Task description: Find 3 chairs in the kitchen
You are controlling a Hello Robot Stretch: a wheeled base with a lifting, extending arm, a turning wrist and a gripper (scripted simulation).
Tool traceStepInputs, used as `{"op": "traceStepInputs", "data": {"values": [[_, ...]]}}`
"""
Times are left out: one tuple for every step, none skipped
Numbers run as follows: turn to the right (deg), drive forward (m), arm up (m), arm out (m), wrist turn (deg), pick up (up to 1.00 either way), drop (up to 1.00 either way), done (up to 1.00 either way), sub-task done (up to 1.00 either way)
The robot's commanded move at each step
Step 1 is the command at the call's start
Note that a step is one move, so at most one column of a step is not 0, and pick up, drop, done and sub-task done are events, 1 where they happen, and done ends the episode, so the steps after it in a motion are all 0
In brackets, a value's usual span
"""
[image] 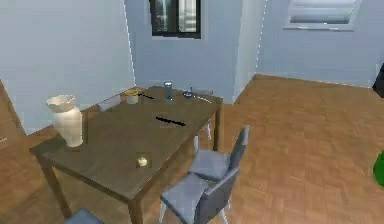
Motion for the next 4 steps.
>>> {"op": "traceStepInputs", "data": {"values": [[45.0,0.00,0.00,0.00,0.0,0.00,0.00,0.00,0.00],[21.0,0.00,0.00,0.00,0.0,0.00,0.00,0.00,0.00],[3.0,0.00,0.00,0.00,0.0,0.00,0.00,0.00,0.00],[0.0,0.30,0.00,0.00,0.0,0.00,0.00,0.00,0.00]]}}
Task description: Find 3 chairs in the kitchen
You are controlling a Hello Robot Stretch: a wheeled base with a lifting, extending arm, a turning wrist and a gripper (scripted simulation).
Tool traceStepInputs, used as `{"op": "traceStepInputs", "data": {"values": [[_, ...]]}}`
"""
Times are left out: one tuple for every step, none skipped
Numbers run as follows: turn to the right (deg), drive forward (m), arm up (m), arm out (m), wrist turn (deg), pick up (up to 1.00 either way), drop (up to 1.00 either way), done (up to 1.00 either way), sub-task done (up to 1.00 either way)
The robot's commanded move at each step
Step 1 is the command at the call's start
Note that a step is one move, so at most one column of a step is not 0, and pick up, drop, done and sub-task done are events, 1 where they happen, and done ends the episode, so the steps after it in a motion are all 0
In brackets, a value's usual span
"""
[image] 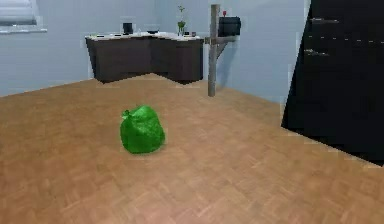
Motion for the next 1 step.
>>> {"op": "traceStepInputs", "data": {"values": [[-45.0,0.00,0.00,0.00,0.0,0.00,0.00,0.00,0.00]]}}
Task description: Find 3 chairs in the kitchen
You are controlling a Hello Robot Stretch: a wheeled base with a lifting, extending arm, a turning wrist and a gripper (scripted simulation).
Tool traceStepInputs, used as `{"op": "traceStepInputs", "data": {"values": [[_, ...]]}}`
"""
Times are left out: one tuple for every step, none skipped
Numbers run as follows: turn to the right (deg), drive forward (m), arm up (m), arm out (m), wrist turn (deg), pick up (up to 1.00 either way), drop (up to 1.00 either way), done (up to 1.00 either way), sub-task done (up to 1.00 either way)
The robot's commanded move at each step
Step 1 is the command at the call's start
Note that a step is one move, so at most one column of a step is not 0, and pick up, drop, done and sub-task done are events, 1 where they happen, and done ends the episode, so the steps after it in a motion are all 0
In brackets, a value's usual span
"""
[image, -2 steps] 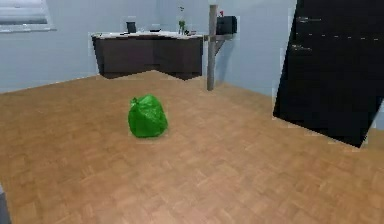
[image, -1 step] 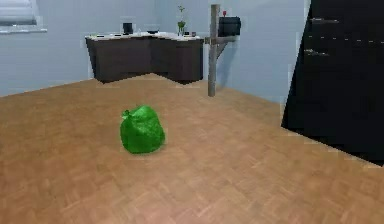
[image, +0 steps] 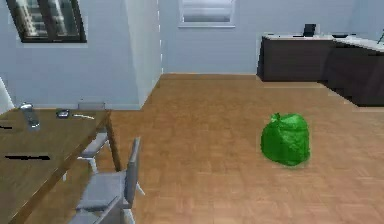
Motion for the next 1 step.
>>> {"op": "traceStepInputs", "data": {"values": [[-27.0,0.00,0.00,0.00,0.0,0.00,0.00,0.00,0.00]]}}
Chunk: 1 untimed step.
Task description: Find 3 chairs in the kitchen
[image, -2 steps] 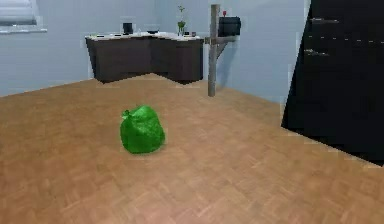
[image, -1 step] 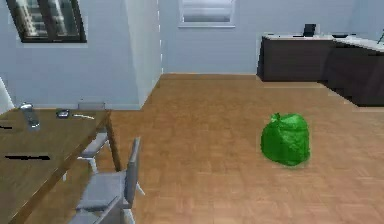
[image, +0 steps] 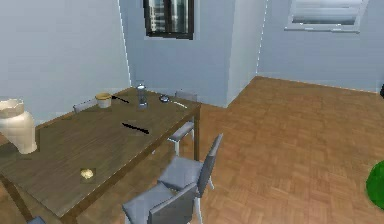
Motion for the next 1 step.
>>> {"op": "traceStepInputs", "data": {"values": [[0.0,0.00,0.00,0.00,0.0,0.00,0.00,1.00,0.00]]}}
